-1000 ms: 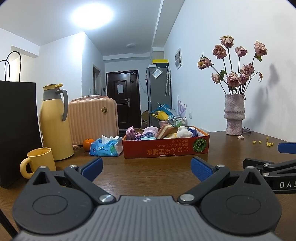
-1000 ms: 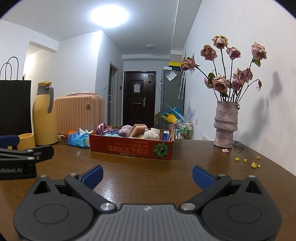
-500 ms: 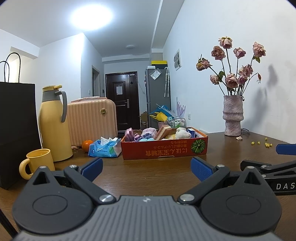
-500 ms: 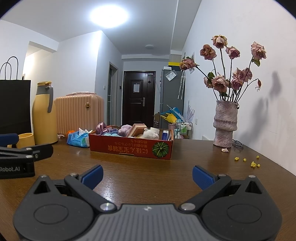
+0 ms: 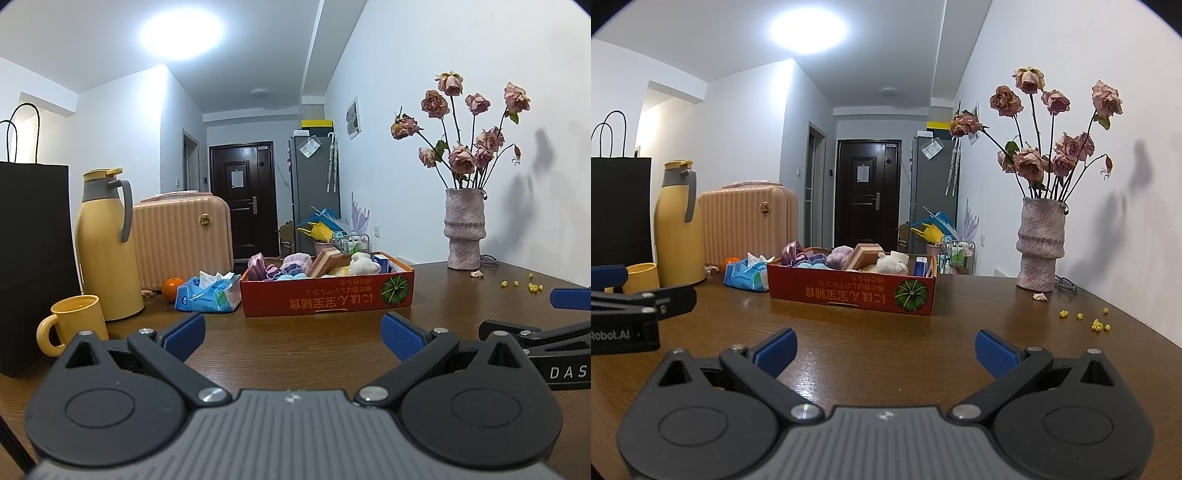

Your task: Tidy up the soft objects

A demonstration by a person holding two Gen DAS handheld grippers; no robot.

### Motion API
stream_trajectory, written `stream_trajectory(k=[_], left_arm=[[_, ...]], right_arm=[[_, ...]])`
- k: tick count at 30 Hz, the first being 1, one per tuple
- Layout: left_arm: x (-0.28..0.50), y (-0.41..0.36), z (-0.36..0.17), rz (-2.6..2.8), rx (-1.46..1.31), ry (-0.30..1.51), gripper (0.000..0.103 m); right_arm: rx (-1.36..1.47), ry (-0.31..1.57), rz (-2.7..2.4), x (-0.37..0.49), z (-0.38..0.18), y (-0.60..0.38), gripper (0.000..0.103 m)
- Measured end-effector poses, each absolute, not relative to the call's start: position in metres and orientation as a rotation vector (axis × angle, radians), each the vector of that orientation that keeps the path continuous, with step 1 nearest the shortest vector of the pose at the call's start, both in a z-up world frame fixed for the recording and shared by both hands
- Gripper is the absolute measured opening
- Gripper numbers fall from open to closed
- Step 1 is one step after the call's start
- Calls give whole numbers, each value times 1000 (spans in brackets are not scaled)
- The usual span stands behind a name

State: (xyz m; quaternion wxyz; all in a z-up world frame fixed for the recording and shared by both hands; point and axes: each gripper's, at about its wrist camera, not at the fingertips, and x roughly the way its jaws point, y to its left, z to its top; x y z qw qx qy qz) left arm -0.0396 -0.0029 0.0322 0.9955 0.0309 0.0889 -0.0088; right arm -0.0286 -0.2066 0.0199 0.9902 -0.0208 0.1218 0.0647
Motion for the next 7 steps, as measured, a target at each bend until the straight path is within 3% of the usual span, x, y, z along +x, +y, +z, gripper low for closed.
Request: stream_trajectory(k=[7], left_arm=[[-38,-3,30,-36,61,176,103]], right_arm=[[-41,247,128,-30,20,-208,103]])
